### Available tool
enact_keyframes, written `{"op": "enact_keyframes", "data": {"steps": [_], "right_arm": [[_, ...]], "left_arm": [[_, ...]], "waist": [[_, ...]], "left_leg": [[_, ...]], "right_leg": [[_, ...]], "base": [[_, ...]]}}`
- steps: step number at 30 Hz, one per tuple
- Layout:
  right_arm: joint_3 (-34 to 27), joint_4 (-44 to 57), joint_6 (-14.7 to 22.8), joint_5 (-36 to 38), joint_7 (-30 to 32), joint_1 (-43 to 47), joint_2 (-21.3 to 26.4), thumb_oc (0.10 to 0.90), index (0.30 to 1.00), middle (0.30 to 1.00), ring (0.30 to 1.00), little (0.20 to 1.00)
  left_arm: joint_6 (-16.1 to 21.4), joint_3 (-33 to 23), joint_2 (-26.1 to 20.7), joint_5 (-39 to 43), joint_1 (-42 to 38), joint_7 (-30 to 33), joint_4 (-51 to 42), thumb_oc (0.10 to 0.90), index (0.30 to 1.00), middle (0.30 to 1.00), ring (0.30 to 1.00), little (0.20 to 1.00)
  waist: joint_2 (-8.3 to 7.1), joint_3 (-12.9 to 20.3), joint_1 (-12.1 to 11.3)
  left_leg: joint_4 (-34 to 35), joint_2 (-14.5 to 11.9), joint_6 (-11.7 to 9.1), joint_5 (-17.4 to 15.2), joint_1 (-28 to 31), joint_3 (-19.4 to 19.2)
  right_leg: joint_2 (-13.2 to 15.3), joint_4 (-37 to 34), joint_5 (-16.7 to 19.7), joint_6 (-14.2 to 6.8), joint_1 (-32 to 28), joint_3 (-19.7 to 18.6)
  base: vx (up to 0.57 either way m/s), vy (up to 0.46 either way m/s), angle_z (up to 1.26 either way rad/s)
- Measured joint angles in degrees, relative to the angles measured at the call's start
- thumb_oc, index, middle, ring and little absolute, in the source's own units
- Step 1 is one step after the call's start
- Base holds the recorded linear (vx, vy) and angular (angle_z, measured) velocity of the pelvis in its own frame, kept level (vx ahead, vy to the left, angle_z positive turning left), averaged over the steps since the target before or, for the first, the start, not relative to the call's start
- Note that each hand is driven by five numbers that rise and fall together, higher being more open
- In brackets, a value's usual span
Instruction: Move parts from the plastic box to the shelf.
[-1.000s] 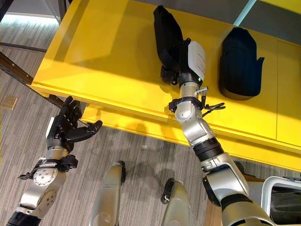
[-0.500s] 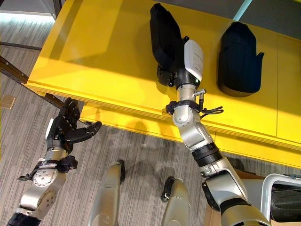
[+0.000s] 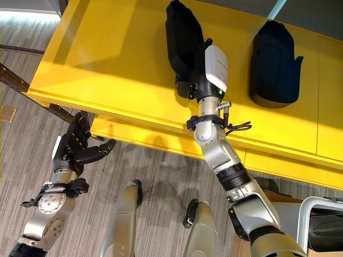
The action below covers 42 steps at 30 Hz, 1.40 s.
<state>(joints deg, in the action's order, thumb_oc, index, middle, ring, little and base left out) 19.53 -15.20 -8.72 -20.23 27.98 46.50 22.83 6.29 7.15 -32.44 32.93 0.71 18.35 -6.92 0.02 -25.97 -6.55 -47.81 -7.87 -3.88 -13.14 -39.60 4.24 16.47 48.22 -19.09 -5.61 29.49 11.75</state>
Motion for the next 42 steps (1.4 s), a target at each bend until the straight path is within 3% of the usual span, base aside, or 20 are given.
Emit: {"op": "enact_keyframes", "data": {"steps": [9, 15, 32, 42], "right_arm": [[0.6, 0.2, 0.4, 4.0, -4.4, 0.0, 0.2, 0.900, 1.000, 1.000, 1.000, 1.000], [1.8, 7.1, 1.7, 9.1, -6.6, -0.4, 0.7, 0.900, 1.000, 1.000, 1.000, 1.000], [2.1, 22.0, 6.7, 9.2, -6.6, 2.3, 2.5, 0.900, 1.000, 1.000, 1.000, 1.000], [1.2, 24.0, 7.7, 8.4, -4.7, 2.6, 4.9, 0.900, 1.000, 1.000, 1.000, 1.000]], "left_arm": [[0.0, -0.1, 0.0, 0.0, 0.5, -0.1, 0.0, 0.900, 1.000, 1.000, 1.000, 1.000], [-0.1, -0.2, 0.0, 0.0, 0.7, -0.3, 0.0, 0.900, 1.000, 1.000, 1.000, 1.000], [-0.2, -0.7, 0.1, 0.5, 1.3, 0.0, -0.3, 0.900, 1.000, 1.000, 1.000, 1.000], [-0.2, -0.8, 0.0, 0.5, 1.3, 0.2, -0.6, 0.900, 1.000, 1.000, 1.000, 1.000]], "waist": [[-0.02, 0.0, -0.1], [-0.41, -0.2, 0.0], [-1.30, -0.6, 0.2], [-2.47, -0.6, 0.4]], "left_leg": [[0.0, 0.0, -0.2, 0.1, -0.1, 0.3], [0.0, -0.1, -0.2, 0.1, -0.2, 0.3], [0.6, -0.2, -0.4, 0.3, -0.3, 0.5], [1.0, -0.3, -0.7, 0.4, -0.1, 0.5]], "right_leg": [[0.0, 0.2, -0.2, 0.2, 0.1, 0.3], [-0.1, 0.2, -0.3, 0.2, 0.2, 0.3], [-0.3, -0.1, -0.3, 0.2, 0.2, 0.5], [-0.4, -0.2, -0.3, 0.2, 0.2, 0.5]], "base": [[0.00, 0.000, 0.00], [0.00, -0.006, 0.00], [0.00, -0.002, 0.00], [0.00, -0.003, 0.00]]}}
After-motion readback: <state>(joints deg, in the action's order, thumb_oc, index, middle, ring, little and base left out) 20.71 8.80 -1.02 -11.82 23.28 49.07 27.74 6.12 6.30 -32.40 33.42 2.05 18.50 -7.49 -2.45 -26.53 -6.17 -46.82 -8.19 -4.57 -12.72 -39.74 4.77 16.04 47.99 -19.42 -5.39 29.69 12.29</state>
